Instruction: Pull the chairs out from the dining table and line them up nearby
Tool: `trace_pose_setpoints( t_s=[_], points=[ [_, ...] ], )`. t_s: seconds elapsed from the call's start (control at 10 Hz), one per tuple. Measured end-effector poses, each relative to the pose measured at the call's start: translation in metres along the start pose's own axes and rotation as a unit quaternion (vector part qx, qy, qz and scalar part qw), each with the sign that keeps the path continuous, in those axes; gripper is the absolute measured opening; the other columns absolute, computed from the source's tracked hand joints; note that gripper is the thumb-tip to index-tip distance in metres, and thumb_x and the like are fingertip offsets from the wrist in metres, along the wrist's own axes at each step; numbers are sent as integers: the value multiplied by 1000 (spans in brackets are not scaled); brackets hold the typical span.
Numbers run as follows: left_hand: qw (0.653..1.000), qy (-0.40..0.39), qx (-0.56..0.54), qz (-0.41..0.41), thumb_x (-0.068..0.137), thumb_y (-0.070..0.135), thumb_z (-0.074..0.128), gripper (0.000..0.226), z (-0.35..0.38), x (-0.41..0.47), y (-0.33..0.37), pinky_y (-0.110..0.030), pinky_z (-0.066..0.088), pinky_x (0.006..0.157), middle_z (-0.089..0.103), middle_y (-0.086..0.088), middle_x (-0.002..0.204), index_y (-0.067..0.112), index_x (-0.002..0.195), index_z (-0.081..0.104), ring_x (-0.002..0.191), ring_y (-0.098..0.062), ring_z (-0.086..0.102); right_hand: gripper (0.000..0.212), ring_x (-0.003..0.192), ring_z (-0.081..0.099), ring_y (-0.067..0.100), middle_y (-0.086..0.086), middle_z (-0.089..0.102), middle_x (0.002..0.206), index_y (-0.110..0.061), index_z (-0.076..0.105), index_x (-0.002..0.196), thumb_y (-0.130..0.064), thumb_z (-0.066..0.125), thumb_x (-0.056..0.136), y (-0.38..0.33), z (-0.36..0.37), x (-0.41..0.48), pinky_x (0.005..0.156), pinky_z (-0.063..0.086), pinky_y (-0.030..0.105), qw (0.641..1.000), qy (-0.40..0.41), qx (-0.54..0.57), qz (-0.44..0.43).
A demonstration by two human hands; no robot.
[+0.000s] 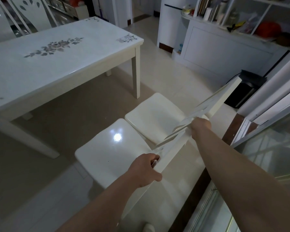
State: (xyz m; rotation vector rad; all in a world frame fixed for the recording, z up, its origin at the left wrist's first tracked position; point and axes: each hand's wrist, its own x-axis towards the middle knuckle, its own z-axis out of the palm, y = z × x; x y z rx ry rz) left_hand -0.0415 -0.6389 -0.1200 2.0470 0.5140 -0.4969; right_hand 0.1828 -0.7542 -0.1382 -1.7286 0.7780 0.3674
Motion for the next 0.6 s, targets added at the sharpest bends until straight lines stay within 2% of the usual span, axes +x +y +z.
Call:
trace_pose_setpoints(
  t_s=[0.1,0.2,0.3,0.4,0.5,0.6],
  points=[
    [1000,-17,-24,8,71,25,75,64,-2,0,-4,-21,49,77,61,11,110,27,131,52,96,-12,60,39,91,58,28,10,59,106,-2,56,127,-19,47,93,7,4,-10,72,43,30,999,0,-12,-43],
    [999,-26,-31,21,76,29,73,60,-3,-2,-5,-14,44,71,60,10,110,25,132,52,94,-11,58,41,96,59,32,16,61,122,-2,55,128,-18,44,92,14,4,-16,73,43,31,994,-7,-53,-95],
    [999,-11,-21,30,76,33,69,37,-6,-3,-5,-24,43,74,60,4,93,15,108,64,85,-15,56,43,100,59,33,18,60,124,2,54,127,-21,45,92,15,1,-29,75,45,33,986,-12,-101,-129],
    [998,38,-3,53,79,26,60,29,-16,-8,-3,-29,31,63,37,3,61,9,62,45,60,-13,35,41,106,60,37,19,61,120,4,57,120,-23,46,91,13,-2,-42,85,49,38,973,-8,-150,-173],
    [995,82,-13,61,83,15,57,41,-34,-19,0,-21,26,52,30,3,51,20,52,31,50,-9,29,39,96,59,35,18,60,106,4,58,113,-24,46,90,8,-2,-57,79,48,37,959,-17,-184,-215],
    [988,132,-25,71,87,13,54,40,-54,-33,-5,-16,30,57,42,3,62,24,54,34,60,-11,39,28,82,51,27,13,54,93,2,58,99,-23,46,90,4,3,-80,66,37,27,938,-39,-222,-265]
  ],
)
